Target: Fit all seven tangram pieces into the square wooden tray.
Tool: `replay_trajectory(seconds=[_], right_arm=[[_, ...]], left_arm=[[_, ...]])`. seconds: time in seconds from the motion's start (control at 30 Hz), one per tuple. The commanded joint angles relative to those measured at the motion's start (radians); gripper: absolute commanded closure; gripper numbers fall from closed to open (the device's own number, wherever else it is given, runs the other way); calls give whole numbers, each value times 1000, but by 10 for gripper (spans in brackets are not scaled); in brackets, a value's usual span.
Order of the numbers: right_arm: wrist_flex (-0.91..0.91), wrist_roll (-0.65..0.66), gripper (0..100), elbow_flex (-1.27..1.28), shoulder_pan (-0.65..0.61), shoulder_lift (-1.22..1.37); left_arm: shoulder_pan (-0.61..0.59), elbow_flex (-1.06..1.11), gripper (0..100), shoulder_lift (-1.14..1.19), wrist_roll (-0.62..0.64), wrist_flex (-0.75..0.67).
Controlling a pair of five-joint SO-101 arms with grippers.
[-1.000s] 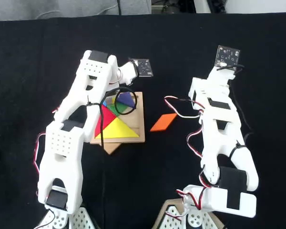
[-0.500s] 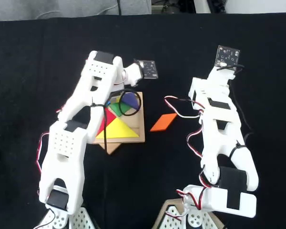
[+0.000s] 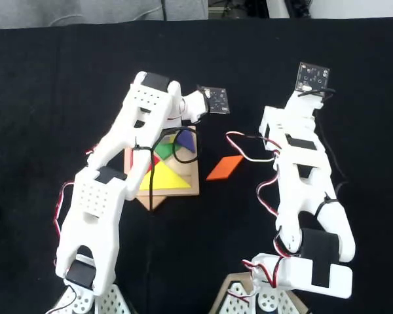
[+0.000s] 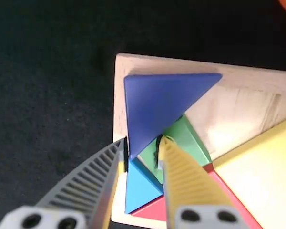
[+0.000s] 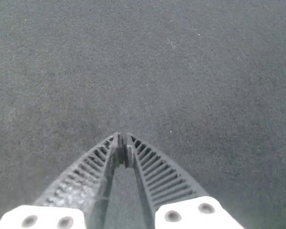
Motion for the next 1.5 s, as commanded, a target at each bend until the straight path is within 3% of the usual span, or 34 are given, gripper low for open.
replay_trajectory(seconds=[0.0, 0.37, 0.93, 1.17, 1.27, 1.37, 1.47], right_arm=[[-23, 0, 987, -73, 9, -2], [-23, 0, 987, -73, 9, -2], [-23, 0, 987, -74, 9, -4], [-23, 0, 987, -74, 9, -4], [-23, 0, 987, -74, 9, -4], [-23, 0, 987, -74, 9, -4], [-23, -2, 987, -74, 11, -4]], left_arm=[[12, -56, 873, -18, 0, 48], [-81, -58, 873, -18, -9, 110], [-44, -125, 873, -23, 0, 32], [-58, -160, 876, -28, 77, 41], [-64, -216, 876, -49, 83, 138], [-36, -325, 877, -98, 84, 341], [27, -266, 877, -107, 212, 338]])
